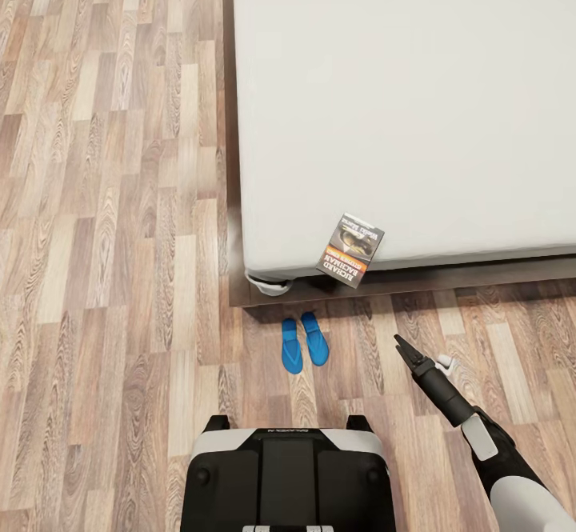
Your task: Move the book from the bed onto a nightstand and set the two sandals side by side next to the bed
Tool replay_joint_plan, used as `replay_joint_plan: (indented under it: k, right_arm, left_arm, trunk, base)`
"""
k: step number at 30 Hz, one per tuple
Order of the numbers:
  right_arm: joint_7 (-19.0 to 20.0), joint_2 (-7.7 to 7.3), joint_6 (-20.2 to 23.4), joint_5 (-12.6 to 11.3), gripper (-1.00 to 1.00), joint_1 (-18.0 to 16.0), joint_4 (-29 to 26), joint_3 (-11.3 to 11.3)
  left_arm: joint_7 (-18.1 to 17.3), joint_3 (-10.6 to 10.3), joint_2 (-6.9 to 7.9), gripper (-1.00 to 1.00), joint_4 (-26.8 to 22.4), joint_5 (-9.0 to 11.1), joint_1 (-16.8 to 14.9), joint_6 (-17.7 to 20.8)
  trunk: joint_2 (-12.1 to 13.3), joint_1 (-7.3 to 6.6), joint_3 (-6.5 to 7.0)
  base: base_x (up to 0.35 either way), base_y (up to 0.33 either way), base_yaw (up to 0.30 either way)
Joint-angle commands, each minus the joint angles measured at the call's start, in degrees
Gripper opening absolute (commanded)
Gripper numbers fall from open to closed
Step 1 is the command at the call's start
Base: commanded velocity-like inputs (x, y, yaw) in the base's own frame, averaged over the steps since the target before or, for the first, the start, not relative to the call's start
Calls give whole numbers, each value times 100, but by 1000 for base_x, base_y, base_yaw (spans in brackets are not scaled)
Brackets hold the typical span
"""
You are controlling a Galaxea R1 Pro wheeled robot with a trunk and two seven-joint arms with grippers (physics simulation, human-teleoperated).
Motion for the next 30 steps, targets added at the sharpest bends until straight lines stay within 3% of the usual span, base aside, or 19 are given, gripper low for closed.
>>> replay_joint_plan:
  k: [1,15,23,30]
  right_arm:
    - [18,1,59,-22,100,-3,2,-10]
    - [4,109,70,-21,100,-188,4,-7]
    - [-7,257,68,29,100,-388,5,1]
    - [-12,328,54,46,100,-481,8,156]
  left_arm:
    - [10,-48,-9,100,5,47,4,-20]
    - [10,-48,-64,100,16,47,42,-21]
    - [7,-48,-81,100,13,46,97,-21]
    - [6,-48,-91,100,11,46,113,-21]
  trunk:
    - [-3,1,-2]
    - [-3,1,-2]
    - [-3,1,-2]
    - [-3,1,-2]
  base:
    - [0,0,0]
    - [0,0,0]
    - [0,0,0]
    - [0,0,0]
